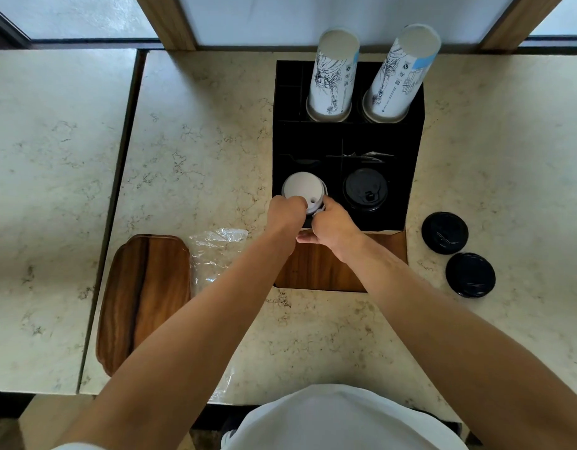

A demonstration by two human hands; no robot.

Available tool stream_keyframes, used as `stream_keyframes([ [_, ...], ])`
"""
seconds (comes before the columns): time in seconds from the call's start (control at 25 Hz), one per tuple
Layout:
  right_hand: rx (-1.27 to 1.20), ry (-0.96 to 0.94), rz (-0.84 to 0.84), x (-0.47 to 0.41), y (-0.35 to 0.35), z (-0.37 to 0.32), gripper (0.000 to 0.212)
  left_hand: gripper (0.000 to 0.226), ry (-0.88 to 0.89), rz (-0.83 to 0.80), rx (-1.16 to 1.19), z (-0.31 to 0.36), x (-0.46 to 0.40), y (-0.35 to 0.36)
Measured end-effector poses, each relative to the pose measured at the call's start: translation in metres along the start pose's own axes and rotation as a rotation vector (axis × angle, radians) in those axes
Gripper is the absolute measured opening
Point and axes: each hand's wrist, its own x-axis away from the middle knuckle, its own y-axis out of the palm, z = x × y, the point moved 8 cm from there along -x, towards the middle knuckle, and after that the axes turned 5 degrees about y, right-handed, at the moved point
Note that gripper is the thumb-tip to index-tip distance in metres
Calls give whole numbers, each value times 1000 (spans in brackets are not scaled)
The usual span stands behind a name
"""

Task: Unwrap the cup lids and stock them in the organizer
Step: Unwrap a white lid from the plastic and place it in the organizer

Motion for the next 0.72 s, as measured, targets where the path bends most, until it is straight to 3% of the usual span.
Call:
stream_keyframes([
  [0.2,33,-54,-18,6,-1,1,60,34,-10,5,20,-2,6,-8],
  [0.32,86,-117,13,16,-8,2,57,7,109,19,-4,-1,11,-18],
  [0.4,108,-165,34,25,-13,3,53,6,200,10,-37,-1,18,-25],
  [0.56,77,-195,90,50,-26,11,56,41,304,-2,-118,-2,41,-38],
  [0.72,92,-211,134,80,-37,29,53,34,371,9,-114,-3,66,-52],
])
